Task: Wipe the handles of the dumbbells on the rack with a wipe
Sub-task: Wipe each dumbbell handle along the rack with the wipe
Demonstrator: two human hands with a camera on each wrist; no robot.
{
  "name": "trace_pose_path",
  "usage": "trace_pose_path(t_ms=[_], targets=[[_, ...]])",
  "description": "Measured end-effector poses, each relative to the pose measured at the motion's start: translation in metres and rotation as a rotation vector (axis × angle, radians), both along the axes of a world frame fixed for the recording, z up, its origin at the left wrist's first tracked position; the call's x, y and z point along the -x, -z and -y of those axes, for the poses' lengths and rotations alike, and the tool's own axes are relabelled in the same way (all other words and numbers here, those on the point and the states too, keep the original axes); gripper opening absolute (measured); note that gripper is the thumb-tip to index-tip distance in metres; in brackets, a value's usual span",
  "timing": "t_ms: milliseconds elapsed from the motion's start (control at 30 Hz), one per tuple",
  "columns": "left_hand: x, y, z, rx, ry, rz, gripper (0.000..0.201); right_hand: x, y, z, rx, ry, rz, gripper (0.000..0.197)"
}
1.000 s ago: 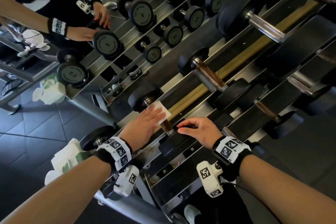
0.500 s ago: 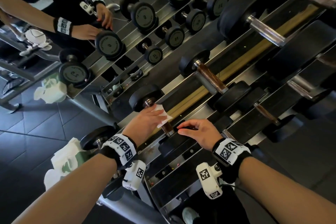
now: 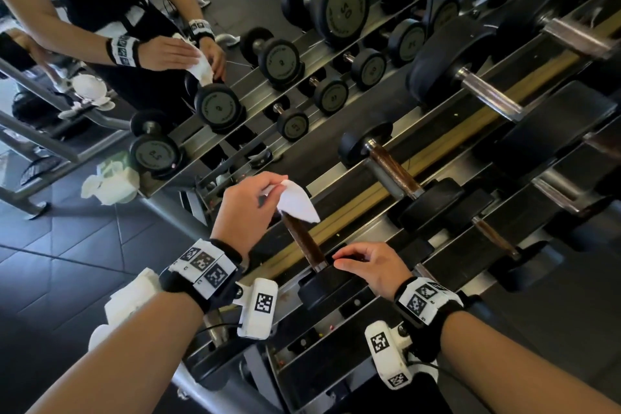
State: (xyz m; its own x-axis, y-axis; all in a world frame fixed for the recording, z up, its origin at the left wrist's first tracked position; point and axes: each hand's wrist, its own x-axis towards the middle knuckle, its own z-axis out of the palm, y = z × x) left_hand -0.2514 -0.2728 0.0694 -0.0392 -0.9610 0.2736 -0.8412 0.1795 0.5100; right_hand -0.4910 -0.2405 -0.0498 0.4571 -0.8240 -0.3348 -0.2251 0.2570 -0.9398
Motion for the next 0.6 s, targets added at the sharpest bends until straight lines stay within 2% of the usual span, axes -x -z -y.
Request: trace_pose_path(t_ms=[67,200,300,367,467,600], targets=[[0.0,0.007,-0.008,-0.041,0.051,0.005,0.021,0.0,-0.001,-0.001,0.003,0.0,-0.007,0.019],[-0.009,0.042,-0.034,-0.342,0.149,0.148,0.024,0.0,-0.002,-0.002,-0.008,0.018,0.002,0.018],[-0.014,0.062,-0.044,-0.465,0.236,0.213,0.027,-0.001,0.0,-0.003,-0.004,0.03,0.003,0.018],[-0.015,0.067,-0.043,-0.473,0.252,0.21,0.029,-0.002,0.001,-0.003,0.002,0.033,-0.002,0.018],[-0.015,0.07,-0.039,-0.373,0.24,0.252,0.032,-0.002,0.001,-0.002,-0.011,0.032,0.0,0.018],[-0.006,0.075,-0.032,-0.344,0.369,0.456,0.038,-0.001,0.002,-0.002,-0.021,0.024,0.02,0.017]])
